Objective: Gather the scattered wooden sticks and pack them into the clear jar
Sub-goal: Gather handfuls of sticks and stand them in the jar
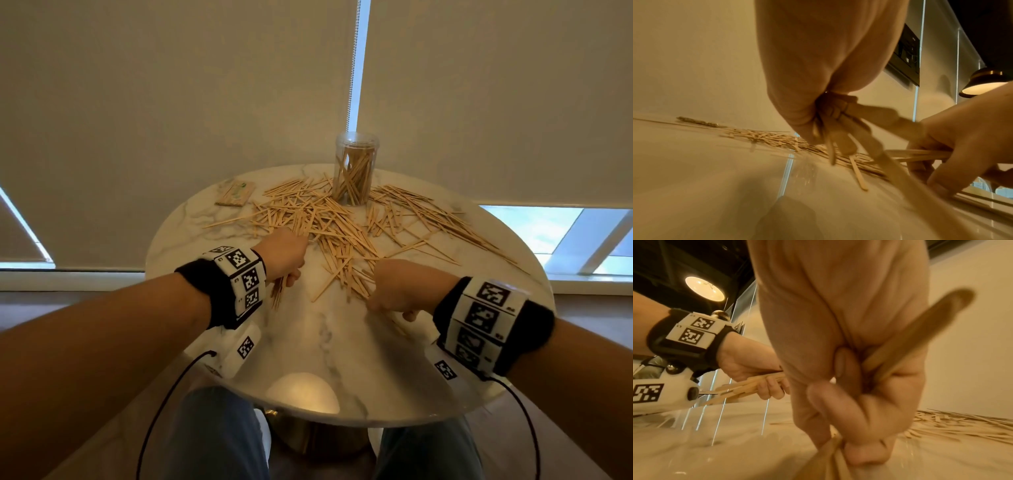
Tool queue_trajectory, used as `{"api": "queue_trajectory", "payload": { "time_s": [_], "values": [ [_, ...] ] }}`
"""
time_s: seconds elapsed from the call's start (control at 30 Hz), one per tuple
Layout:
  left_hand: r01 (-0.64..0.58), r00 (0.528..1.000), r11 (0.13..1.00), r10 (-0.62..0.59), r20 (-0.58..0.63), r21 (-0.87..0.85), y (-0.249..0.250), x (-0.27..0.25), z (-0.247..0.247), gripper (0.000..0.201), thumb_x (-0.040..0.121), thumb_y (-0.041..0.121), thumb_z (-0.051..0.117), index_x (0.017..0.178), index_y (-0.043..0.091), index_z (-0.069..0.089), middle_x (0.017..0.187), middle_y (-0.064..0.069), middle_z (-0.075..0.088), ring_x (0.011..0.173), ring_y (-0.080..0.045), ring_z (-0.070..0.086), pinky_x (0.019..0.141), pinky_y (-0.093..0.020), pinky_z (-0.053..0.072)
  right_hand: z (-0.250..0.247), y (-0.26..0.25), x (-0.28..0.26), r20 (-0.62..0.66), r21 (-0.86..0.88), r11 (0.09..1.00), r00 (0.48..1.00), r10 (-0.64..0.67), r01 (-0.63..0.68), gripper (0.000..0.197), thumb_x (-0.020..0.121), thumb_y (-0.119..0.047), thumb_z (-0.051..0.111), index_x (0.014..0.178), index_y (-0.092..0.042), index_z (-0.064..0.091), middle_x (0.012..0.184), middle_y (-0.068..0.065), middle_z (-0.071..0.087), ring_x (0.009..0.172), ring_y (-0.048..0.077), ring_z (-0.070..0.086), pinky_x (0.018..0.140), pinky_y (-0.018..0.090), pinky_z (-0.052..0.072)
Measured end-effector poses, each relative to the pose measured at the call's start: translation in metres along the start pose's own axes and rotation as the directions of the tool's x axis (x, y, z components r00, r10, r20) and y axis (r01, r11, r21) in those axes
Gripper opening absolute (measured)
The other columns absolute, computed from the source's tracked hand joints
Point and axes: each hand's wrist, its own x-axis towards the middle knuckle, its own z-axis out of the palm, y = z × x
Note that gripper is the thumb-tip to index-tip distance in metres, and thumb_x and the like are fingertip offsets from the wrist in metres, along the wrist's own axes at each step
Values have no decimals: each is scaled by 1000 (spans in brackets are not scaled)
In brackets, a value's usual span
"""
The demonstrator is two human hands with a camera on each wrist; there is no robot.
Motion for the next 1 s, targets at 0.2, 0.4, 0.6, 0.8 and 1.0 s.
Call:
{"api": "queue_trajectory", "payload": {
  "time_s": [0.2, 0.4, 0.6, 0.8, 1.0],
  "values": [
    [-22, 997, 999, 25, 71, -46, -1, -6, 6, 20, 103, 16, 36, 83, 14, 39, 69, -10, 40, 49, -20, 38, 45, -24, 33, 15, 15, 2, -99, -261, 965, 995, -20, -7, 22, 95, -15, 49, 104, -6, 68, 82, 2, 61, 66, 13, 52, 57, 20, 44],
    [9, 996, 990, 3, 84, -140, 3, 2, 10, 10, 100, 11, 39, 93, 12, 45, 65, -6, 37, 49, -17, 34, 46, -25, 30, 10, 33, 3, -90, -197, 980, 996, 5, -22, 19, 99, -21, 47, 106, -10, 62, 87, 1, 61, 80, 16, 60, 70, 26, 51],
    [-26, 998, 980, 38, 57, -196, 11, 20, 4, 16, 102, 15, 41, 87, 11, 48, 62, -2, 37, 47, -14, 34, 42, -23, 31, -20, 45, 7, -42, 9, 999, 999, 34, -34, 22, 103, -21, 34, 97, -12, 53, 91, 8, 56, 80, 20, 50, 74, 31, 40],
    [-173, 980, 961, 189, 56, -214, 28, 46, 3, 32, 105, 42, 41, 94, 13, 47, 67, 0, 42, 53, -13, 38, 50, -27, 35, -56, 39, 13, -169, 638, 763, 986, 10, 102, 25, 102, -17, 35, 90, -8, 54, 76, 9, 56, 63, 20, 53, 64, 36, 47],
    [-405, 898, 855, 438, 33, -323, 66, 66, 19, 78, 74, 81, 58, 102, 9, 66, 64, 0, 46, 54, -16, 42, 51, -28, 38, -78, -12, 54, -458, 516, 803, 888, -35, 297, 28, 102, -23, 36, 95, -15, 62, 78, 8, 59, 67, 20, 52, 63, 38, 44]
  ]
}}
